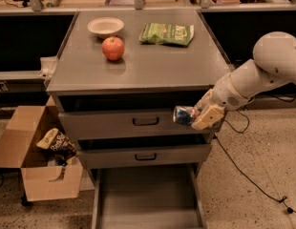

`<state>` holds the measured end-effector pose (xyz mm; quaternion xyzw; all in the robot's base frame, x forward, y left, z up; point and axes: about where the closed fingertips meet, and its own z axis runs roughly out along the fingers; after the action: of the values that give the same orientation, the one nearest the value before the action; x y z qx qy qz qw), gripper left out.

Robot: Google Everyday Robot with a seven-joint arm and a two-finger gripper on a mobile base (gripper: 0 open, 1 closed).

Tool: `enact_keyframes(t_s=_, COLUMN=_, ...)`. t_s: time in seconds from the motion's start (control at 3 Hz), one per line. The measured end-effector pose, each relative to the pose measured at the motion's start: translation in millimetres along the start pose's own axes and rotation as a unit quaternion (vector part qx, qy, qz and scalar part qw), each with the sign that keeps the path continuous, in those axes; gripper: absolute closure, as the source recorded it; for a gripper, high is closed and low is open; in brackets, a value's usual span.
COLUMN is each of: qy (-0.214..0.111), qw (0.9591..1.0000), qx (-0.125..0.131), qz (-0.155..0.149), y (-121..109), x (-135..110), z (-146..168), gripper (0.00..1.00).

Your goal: Place redbull can into bottom drawer

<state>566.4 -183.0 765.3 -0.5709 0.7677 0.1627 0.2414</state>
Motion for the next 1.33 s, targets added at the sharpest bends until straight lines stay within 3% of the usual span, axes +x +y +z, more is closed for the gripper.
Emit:
enact_keyframes(t_s=0.67, qy=0.003, qw=1.0000, qx=-0.005, qz=0.005, y=1.7, x=3.8, z=5.5, gripper=1.00)
enact_keyframes(t_s=1.0, qy=-0.002, qw=0.9993, qx=-0.023, qz=0.030, y=19.7, x=37.2, z=45.0, gripper=1.00)
enact_keyframes(t_s=1.33, qy=-0.017, qw=0.9925, qx=-0.088, qz=0.083, y=63.3, x=101.0, z=135.6, gripper=1.00)
